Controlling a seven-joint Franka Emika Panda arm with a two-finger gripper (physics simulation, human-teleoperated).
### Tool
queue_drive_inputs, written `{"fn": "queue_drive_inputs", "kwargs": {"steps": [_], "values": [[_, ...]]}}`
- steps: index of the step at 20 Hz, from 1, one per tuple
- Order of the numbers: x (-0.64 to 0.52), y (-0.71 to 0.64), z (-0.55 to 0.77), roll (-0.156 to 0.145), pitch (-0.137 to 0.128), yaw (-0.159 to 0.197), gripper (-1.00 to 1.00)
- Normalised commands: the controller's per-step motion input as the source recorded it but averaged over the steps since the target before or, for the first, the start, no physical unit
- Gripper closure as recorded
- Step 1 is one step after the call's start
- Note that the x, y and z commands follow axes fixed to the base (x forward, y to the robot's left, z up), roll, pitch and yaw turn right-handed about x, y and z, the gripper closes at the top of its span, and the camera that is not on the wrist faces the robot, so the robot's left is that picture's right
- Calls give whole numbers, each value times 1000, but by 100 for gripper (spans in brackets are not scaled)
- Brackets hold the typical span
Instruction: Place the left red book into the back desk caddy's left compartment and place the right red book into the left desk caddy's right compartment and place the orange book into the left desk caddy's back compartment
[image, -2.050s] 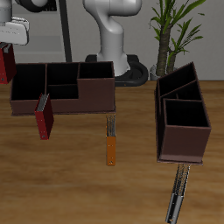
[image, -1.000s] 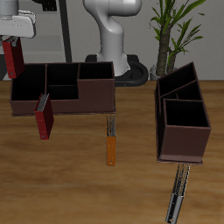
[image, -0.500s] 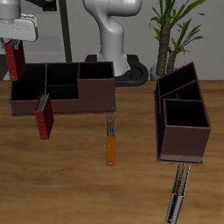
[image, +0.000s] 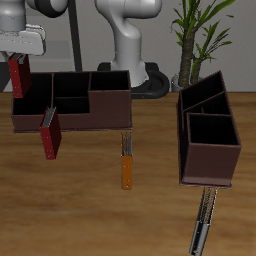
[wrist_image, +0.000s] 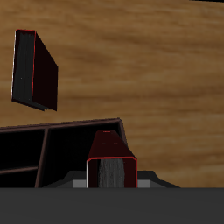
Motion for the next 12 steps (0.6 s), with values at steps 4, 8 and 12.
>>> {"fn": "queue_drive_inputs", "kwargs": {"steps": [4, 8, 12], "values": [[-48, 112, -190, 20, 62, 14, 100], [23, 55, -119, 5, 27, 1, 100], [91, -16, -183, -18, 57, -15, 100]]}}
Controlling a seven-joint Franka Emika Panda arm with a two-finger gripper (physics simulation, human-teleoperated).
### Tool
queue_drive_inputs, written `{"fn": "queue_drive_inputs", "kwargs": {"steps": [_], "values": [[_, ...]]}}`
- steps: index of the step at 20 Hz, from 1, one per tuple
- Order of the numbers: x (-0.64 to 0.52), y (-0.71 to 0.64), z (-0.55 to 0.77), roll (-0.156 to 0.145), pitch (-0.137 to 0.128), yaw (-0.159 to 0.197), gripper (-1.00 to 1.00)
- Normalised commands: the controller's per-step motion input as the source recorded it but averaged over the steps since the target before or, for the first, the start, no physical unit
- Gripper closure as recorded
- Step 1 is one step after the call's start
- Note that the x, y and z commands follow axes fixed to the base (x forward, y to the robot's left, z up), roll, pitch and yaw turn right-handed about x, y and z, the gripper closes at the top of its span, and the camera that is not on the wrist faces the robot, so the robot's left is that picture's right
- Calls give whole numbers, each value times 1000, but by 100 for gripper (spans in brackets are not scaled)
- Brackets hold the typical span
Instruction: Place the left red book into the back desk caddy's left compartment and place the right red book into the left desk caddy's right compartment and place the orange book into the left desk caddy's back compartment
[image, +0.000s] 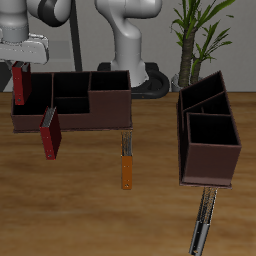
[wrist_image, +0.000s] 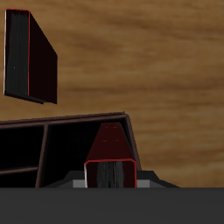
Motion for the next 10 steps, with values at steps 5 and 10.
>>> {"fn": "queue_drive_inputs", "kwargs": {"steps": [5, 10], "values": [[39, 44, -180, 5, 72, 0, -100], [21, 82, -134, 16, 87, -27, -100]]}}
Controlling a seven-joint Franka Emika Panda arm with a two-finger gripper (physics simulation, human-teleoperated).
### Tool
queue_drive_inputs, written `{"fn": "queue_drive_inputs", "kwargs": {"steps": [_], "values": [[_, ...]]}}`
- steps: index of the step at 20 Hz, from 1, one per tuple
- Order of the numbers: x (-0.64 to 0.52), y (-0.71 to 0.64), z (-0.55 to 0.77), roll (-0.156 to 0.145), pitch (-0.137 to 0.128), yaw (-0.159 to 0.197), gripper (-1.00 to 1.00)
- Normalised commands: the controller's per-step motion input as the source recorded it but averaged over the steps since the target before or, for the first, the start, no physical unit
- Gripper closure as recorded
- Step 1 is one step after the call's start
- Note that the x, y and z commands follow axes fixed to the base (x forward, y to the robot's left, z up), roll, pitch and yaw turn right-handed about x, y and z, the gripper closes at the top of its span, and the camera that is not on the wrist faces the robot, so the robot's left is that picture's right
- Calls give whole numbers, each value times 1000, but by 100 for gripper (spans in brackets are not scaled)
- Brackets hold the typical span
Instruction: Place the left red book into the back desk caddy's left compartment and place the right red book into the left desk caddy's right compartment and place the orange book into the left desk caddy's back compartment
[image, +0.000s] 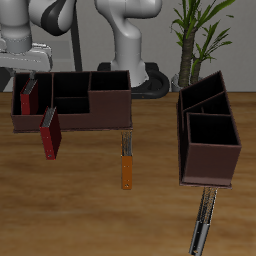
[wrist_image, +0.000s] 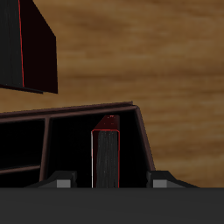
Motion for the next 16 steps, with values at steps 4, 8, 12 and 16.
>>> {"fn": "queue_drive_inputs", "kwargs": {"steps": [4, 8, 12, 16], "values": [[39, 36, 13, 6, 3, -4, -100], [76, 30, 128, -11, -34, 8, -100], [40, 117, 159, 6, -43, 33, -100], [69, 164, 189, -11, -50, 45, -100]]}}
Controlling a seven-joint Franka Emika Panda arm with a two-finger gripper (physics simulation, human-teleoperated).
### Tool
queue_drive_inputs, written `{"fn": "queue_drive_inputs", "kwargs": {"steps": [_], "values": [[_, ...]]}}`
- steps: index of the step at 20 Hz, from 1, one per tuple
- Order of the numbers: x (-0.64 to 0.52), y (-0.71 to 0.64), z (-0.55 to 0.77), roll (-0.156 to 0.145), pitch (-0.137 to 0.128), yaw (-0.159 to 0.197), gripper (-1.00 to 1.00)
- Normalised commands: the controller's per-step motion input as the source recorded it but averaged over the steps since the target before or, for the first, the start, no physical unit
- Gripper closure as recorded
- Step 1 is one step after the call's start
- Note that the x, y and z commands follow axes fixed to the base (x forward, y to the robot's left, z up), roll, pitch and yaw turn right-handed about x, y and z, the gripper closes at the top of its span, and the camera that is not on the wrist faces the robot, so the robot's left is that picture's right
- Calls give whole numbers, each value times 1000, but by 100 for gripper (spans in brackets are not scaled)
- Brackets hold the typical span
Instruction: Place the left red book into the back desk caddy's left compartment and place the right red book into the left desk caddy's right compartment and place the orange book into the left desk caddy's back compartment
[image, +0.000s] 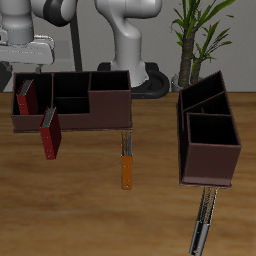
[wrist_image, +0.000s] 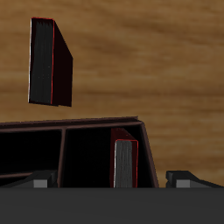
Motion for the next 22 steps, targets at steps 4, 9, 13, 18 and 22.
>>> {"fn": "queue_drive_inputs", "kwargs": {"steps": [4, 9, 13, 18, 22], "values": [[135, 149, 178, -40, -58, 62, -100], [138, 321, 132, -11, -55, 76, -100], [195, 175, 62, -28, -9, 33, -100], [327, 245, 164, -67, -80, 83, -100], [314, 271, 84, -38, -78, 28, -100]]}}
